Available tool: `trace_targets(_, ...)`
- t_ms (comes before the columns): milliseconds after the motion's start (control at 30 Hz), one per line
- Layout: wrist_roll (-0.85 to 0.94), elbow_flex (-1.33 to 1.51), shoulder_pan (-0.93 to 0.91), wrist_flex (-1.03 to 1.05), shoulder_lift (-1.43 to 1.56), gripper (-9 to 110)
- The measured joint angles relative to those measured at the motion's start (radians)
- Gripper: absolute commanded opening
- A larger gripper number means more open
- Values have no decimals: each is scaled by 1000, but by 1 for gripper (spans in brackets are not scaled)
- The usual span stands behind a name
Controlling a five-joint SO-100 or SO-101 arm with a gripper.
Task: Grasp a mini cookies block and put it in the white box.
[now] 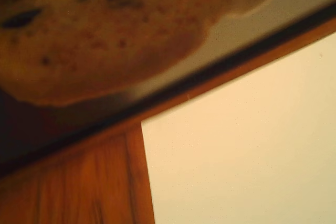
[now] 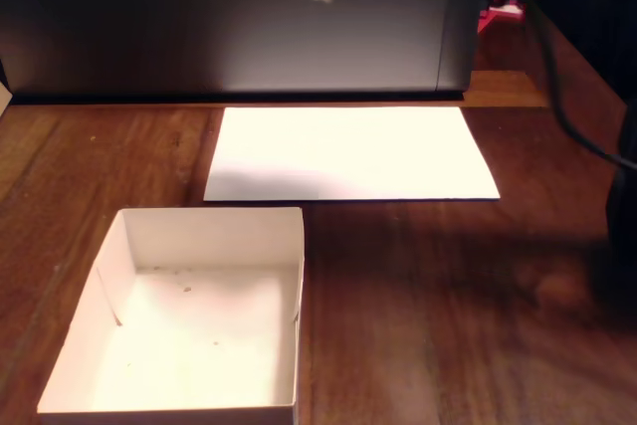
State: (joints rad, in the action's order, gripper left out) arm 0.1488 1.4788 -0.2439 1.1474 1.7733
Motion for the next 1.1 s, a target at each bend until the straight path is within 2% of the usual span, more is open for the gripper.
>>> trace_targets(567,-31,0,388,77,12,16)
trace_targets(867,-51,0,331,77,2,17)
trace_targets(1100,-124,-2,187,63,-94,17)
